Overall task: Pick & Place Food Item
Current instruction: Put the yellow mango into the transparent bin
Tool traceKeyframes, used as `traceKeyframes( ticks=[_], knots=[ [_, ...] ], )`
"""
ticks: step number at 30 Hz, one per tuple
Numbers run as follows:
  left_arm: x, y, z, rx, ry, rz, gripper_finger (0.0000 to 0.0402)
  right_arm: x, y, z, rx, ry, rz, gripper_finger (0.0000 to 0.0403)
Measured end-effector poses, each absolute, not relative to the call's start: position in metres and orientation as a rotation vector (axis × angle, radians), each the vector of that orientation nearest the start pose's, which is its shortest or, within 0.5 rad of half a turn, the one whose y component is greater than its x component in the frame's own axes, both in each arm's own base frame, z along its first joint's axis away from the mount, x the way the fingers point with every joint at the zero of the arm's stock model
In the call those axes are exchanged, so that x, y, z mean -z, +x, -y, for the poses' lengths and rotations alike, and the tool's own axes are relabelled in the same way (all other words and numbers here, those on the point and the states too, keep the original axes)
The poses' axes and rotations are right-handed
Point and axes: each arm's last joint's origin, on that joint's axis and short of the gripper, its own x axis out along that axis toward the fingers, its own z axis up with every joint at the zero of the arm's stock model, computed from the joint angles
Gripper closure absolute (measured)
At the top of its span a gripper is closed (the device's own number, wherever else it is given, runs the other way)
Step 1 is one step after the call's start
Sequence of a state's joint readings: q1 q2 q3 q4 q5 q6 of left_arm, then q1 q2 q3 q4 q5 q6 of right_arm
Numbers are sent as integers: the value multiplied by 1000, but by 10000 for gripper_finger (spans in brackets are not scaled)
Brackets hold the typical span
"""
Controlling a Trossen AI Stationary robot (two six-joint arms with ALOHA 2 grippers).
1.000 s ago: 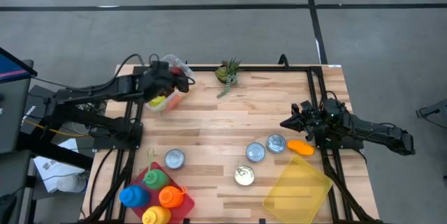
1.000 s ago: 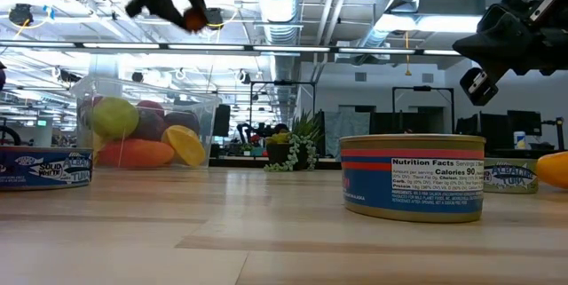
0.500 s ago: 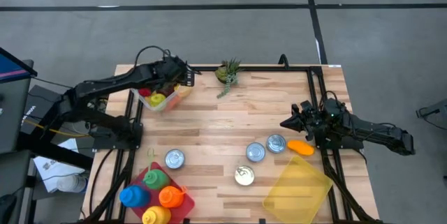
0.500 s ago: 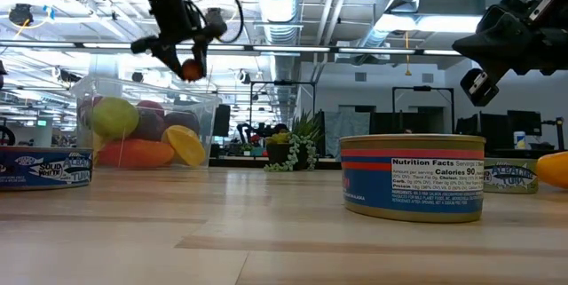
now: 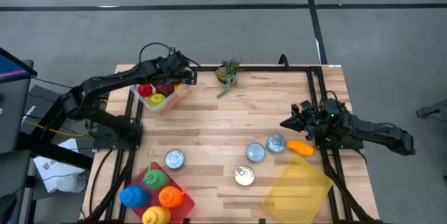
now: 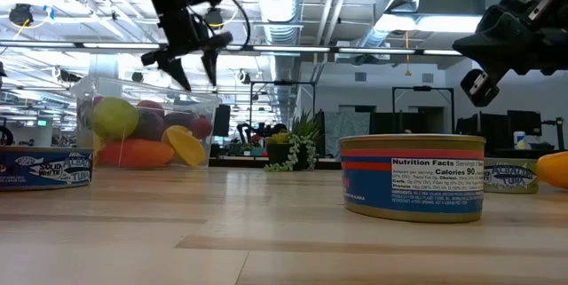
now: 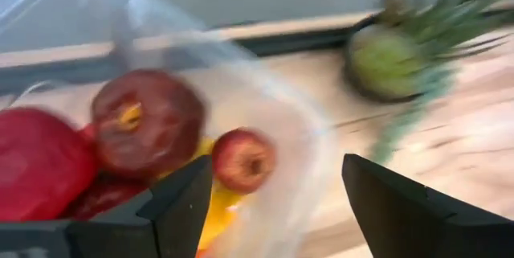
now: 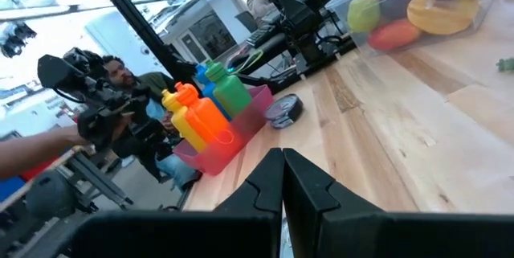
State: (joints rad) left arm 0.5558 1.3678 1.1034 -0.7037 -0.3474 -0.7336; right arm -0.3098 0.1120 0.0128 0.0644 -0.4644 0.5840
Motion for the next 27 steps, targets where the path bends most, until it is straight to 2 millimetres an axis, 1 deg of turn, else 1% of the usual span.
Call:
traceKeyframes(
  ticks=[3,6,8,10,12,14,16,17,19,22,23,25,27],
  knots=[
    [-296,222,-148,-1075,-769,-533,119,-166,100,18,-144,590,-75,403],
    [-324,214,-137,-938,-793,-378,116,-177,96,17,-107,520,-162,403],
    [-345,209,-125,-832,-789,-257,116,-189,94,19,-19,470,-263,403],
    [-364,200,-113,-755,-773,-150,118,-201,98,23,72,455,-312,402],
    [-382,191,-101,-685,-755,-39,120,-220,104,26,132,446,-337,398],
    [-395,180,-91,-639,-740,38,121,-237,109,30,221,459,-396,389],
    [-404,171,-82,-601,-719,80,121,-252,120,36,315,483,-456,377],
    [-407,167,-79,-591,-716,94,121,-257,126,38,338,489,-510,370],
    [-410,161,-73,-568,-726,116,121,-269,138,42,355,499,-627,355],
    [-414,156,-66,-534,-753,138,121,-285,154,47,382,511,-857,330],
    [-415,155,-64,-520,-754,140,121,-290,157,48,386,501,-946,321],
    [-415,155,-59,-496,-755,134,121,-292,166,50,397,461,-1126,300],
    [-415,157,-55,-463,-740,116,121,-294,173,51,394,421,-1244,279]
  ],
)
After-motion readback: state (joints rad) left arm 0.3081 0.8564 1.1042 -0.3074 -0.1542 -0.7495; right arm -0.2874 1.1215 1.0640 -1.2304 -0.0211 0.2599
